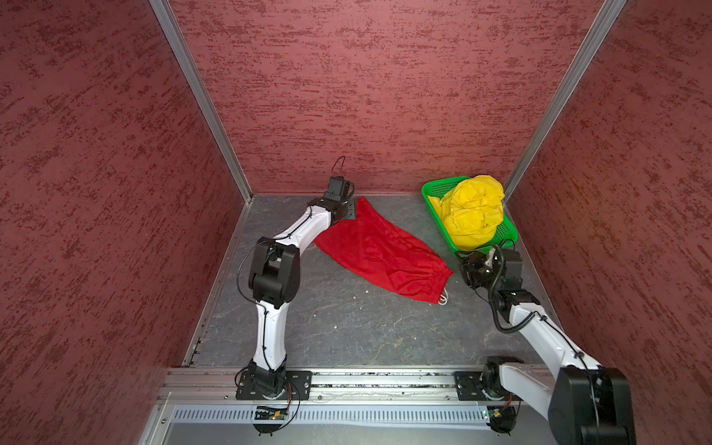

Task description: Fold and stack the shorts

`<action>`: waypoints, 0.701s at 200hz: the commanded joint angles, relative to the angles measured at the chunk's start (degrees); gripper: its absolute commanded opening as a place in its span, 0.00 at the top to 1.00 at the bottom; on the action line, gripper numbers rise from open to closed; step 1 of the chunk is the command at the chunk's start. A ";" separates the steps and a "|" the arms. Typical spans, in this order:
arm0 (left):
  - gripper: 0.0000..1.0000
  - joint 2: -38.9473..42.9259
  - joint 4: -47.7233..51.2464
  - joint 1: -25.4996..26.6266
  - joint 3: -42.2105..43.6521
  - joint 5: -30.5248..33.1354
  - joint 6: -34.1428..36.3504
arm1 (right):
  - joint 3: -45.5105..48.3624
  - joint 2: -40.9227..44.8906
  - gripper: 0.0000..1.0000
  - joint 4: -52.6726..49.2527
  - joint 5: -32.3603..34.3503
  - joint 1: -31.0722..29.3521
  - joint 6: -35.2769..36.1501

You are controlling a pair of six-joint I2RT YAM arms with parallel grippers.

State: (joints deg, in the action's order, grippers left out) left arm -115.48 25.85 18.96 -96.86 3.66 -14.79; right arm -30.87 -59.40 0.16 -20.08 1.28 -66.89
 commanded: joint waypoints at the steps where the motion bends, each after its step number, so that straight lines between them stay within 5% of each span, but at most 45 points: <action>1: 0.51 5.14 -9.66 -0.93 10.37 -8.50 -4.11 | -2.61 1.27 0.53 -5.59 3.23 -1.56 7.05; 34: 0.70 4.88 -10.19 -1.39 16.22 -9.11 -4.85 | -4.48 -3.78 0.62 -0.46 1.53 -9.55 11.89; 71: 0.81 1.47 -10.29 -1.98 17.72 -9.36 -7.18 | -7.42 -14.93 0.64 6.40 0.13 -17.22 14.18; 140: 0.94 2.19 -9.86 -6.04 27.31 -5.51 -14.19 | -5.17 -27.17 0.62 3.40 6.13 -17.47 14.95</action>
State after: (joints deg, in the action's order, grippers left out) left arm -114.65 16.10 14.96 -73.17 -3.66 -25.85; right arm -37.01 -85.23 5.87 -18.85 -16.45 -52.62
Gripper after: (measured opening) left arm 0.070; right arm 0.374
